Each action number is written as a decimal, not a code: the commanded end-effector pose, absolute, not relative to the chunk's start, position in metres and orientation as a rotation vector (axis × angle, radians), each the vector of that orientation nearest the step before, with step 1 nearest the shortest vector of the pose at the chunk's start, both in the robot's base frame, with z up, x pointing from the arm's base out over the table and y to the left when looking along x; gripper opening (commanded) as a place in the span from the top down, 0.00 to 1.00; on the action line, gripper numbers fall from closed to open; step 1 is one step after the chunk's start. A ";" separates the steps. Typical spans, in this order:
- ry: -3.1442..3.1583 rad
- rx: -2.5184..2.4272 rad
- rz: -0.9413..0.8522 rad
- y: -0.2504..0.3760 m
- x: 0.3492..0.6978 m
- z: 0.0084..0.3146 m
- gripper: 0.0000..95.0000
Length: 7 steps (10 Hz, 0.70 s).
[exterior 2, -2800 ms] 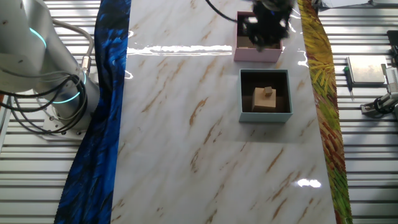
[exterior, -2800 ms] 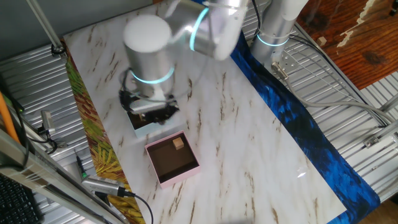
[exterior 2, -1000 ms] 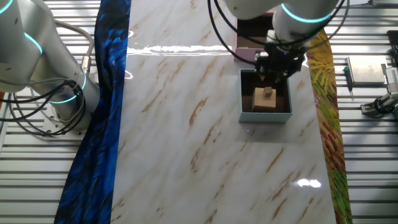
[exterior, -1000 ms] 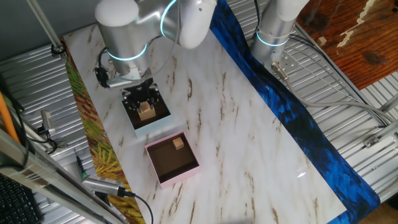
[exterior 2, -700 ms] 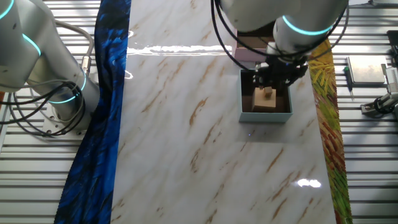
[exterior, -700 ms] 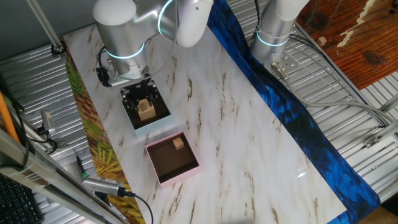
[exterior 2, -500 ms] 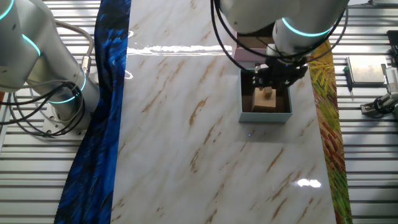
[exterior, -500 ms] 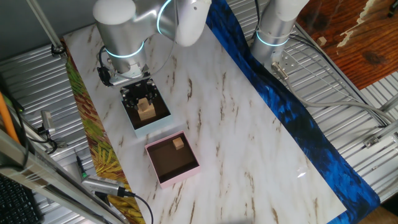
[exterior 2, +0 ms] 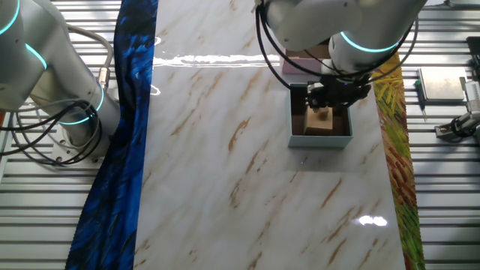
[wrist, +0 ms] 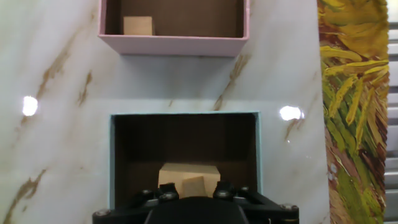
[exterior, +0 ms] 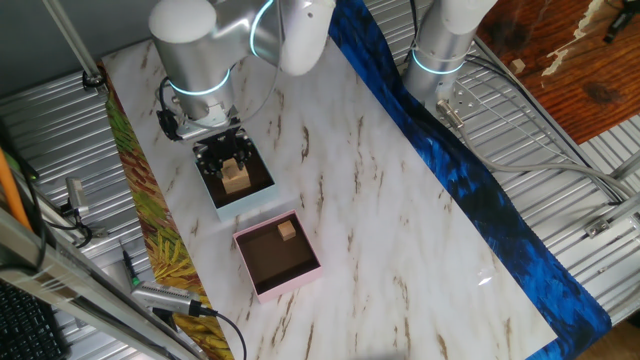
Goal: Move an object from one box to another
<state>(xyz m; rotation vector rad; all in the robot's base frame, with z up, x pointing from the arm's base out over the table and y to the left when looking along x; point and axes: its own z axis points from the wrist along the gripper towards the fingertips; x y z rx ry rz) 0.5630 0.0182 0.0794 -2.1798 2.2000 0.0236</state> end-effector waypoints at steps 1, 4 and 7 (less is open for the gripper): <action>2.200 -2.181 0.018 0.018 0.563 0.079 1.00; 2.205 -2.178 0.011 0.019 0.563 0.081 1.00; 2.223 -2.156 0.015 0.024 0.562 0.101 1.00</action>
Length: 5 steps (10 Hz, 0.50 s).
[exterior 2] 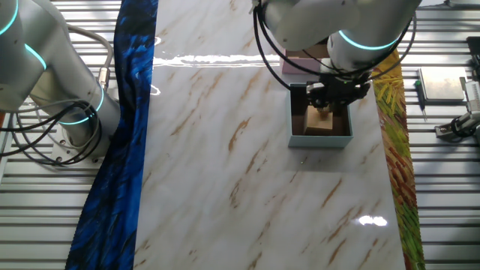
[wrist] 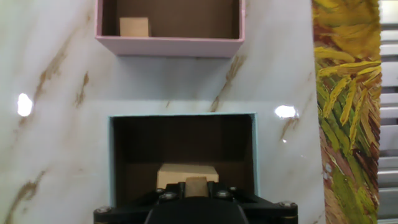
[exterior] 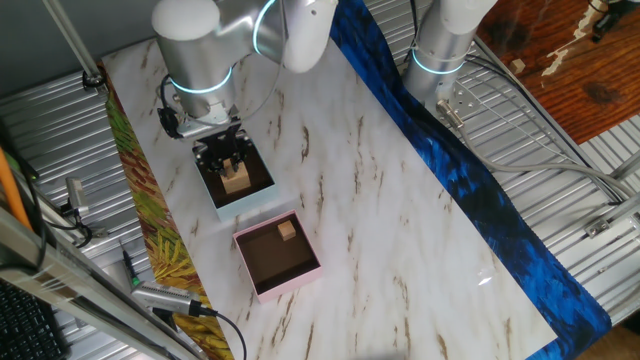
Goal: Move an object from one box to another
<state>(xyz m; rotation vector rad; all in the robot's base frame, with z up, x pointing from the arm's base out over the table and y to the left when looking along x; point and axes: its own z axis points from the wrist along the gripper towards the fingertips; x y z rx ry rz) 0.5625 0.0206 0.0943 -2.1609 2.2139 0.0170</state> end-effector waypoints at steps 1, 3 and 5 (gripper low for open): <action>2.239 -2.145 0.009 0.031 0.561 0.109 1.00; 2.306 -2.090 -0.008 0.062 0.561 0.119 1.00; 2.356 -2.049 -0.025 0.080 0.560 0.121 1.00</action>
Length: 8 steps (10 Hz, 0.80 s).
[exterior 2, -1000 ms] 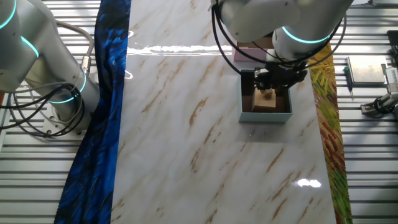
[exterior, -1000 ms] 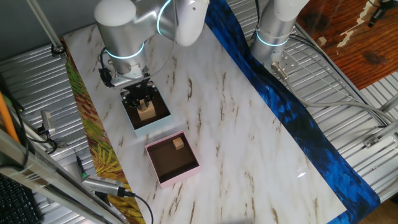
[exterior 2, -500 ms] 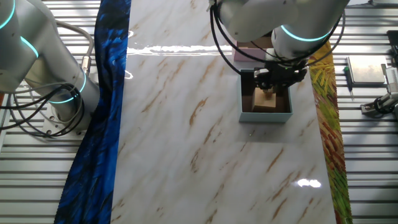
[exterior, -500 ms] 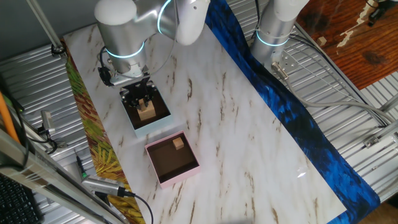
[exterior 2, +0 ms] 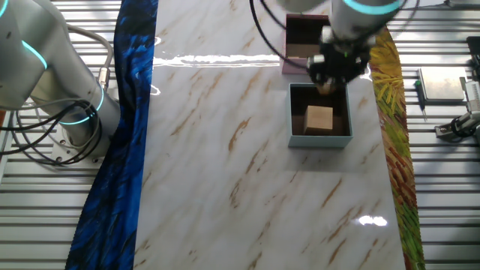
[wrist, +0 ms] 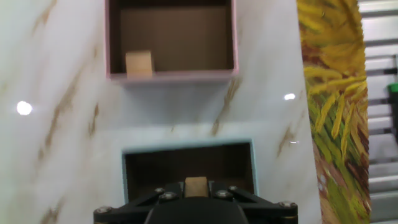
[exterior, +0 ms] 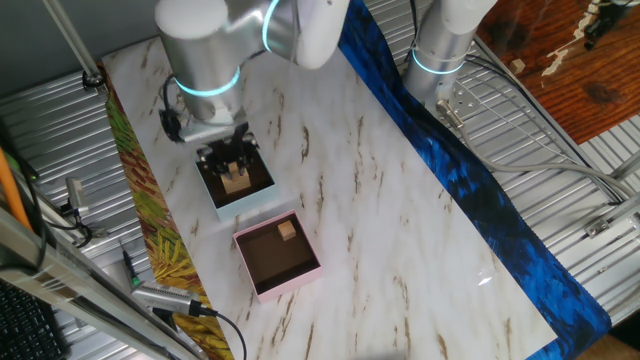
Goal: Move an object from one box to another
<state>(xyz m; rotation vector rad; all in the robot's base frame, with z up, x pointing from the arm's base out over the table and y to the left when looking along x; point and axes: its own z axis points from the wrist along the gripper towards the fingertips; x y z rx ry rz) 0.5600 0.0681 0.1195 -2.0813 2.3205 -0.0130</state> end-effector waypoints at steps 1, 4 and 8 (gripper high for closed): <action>2.364 -2.045 -0.031 0.080 0.560 0.122 1.00; 2.321 -2.093 -0.020 0.080 0.560 0.122 1.00; 2.311 -2.089 -0.001 0.089 0.561 0.122 1.00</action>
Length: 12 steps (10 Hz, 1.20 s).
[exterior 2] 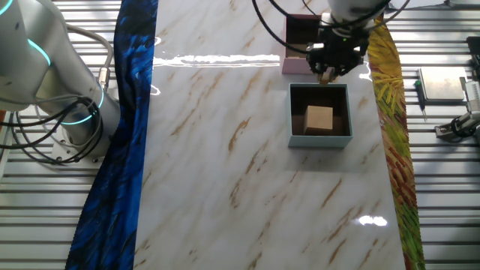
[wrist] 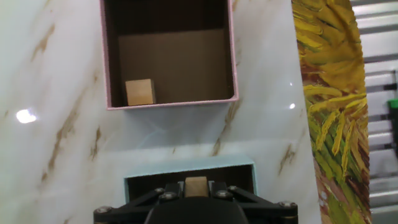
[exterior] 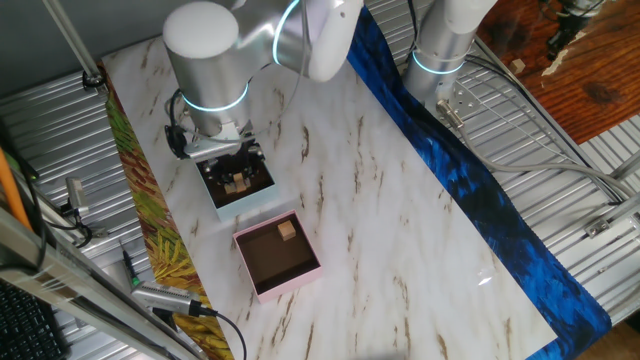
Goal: Move an object from one box to another
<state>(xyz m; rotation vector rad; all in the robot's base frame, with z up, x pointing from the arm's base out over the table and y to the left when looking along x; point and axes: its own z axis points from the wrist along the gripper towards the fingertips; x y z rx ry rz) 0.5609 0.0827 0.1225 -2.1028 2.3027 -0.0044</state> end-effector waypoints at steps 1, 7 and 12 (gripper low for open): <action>2.316 -2.071 0.016 0.104 0.561 0.120 1.00; 2.451 -1.918 0.022 0.208 0.539 0.102 1.00; 2.391 -1.980 0.039 0.199 0.538 0.102 1.00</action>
